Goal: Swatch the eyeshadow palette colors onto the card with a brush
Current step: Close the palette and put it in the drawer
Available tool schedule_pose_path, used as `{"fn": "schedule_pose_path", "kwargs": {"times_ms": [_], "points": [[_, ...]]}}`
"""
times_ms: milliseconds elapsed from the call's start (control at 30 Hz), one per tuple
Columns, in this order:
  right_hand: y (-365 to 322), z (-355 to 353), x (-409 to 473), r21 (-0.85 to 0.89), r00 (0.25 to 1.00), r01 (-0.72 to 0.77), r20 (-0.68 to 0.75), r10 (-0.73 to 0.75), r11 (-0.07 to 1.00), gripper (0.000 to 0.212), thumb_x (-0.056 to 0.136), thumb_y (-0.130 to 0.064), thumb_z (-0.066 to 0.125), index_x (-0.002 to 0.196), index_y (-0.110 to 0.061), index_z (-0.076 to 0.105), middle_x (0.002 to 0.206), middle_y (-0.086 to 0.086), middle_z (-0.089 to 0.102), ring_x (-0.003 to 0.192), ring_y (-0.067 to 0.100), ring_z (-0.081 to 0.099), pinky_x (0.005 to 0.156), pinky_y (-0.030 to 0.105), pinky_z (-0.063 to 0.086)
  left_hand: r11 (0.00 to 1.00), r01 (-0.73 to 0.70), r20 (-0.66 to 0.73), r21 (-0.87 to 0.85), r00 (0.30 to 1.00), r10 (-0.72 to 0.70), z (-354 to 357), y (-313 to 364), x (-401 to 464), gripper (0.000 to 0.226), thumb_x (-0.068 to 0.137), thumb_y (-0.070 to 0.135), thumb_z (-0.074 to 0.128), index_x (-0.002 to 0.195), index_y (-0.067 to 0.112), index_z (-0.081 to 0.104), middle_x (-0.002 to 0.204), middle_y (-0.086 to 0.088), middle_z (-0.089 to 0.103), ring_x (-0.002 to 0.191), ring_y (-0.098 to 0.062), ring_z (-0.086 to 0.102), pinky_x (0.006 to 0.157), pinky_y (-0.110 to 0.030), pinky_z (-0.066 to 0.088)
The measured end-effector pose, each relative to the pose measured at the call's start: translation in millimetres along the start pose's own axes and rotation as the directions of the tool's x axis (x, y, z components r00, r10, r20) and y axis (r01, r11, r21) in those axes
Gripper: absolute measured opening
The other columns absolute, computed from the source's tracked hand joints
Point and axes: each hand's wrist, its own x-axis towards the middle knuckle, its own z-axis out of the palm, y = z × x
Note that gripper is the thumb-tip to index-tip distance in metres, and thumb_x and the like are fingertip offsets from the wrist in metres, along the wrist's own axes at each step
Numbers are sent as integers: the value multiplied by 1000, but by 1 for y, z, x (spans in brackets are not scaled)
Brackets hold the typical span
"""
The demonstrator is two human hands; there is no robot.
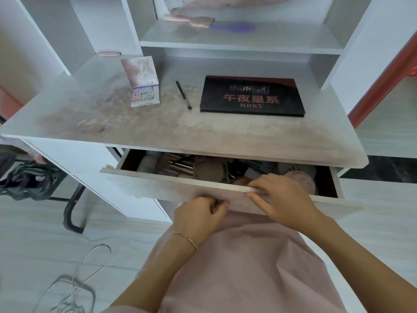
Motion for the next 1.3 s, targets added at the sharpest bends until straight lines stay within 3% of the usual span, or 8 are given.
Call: {"fn": "schedule_pose_path", "kwargs": {"times_ms": [100,233,333,567,800,1000,1133,1300], "points": [[0,2,-1,7,998,23,-57,-22,1000,14,79,-23,69,85,-10,69,75,1,65,68,21,60,54,30,43,987,-115,-169,108,977,132,-15,0,-7,37,75,58,58,62,24,64,64,8,62,71,-13,55,54,-22,36],[-6,1,-2,-10,994,23,-103,-24,1000,12,74,-18,74,79,-9,69,71,1,64,65,22,59,51,27,40,913,-375,-504,162,764,403,-28,-4,-14,17,74,36,66,75,19,68,79,1,66,81,-19,57,70,-32,43],[-14,-1,-9,-24,995,69,-77,-71,997,13,73,-19,74,78,-8,69,68,2,64,62,21,59,50,28,43,890,-425,-441,163,776,451,-41,-12,-9,24,79,36,57,89,19,70,91,2,67,90,-19,59,78,-36,45],[-23,-3,-50,-9,986,113,124,-111,994,31,81,-41,52,72,-16,68,68,-7,61,62,10,56,53,20,38,799,-601,-121,-8,794,596,-44,-24,-23,24,81,35,53,71,22,70,64,10,64,58,-5,57,48,-24,47],[-17,-8,-44,207,939,-38,341,-36,978,26,84,-46,56,103,-30,62,92,-19,56,85,-1,49,74,11,38,886,-405,137,-227,887,441,-48,-22,-12,42,76,53,45,106,31,66,92,17,67,83,4,58,74,-23,50],[4,-42,12,367,994,-100,5,105,925,15,89,-20,53,99,-19,64,92,-10,59,87,1,54,76,14,43,842,-453,-131,-294,891,434,-78,6,42,32,81,40,49,100,23,67,91,12,64,86,-3,57,78,-24,47],[40,-56,80,284,935,-190,-239,261,940,20,90,-16,49,104,-14,63,101,-2,59,94,10,52,84,24,42,873,-448,-322,-193,869,375,-90,35,99,24,86,28,51,101,19,67,103,3,63,98,-12,55,82,-23,42],[87,-44,157,-46,935,-343,-110,337,938,44,94,-32,40,135,-18,40,143,9,37,133,25,27,110,44,21,936,-339,-204,99,913,353,-73,70,168,44,91,34,46,131,19,45,142,-8,37,132,-24,28,106,-39,27]]}}
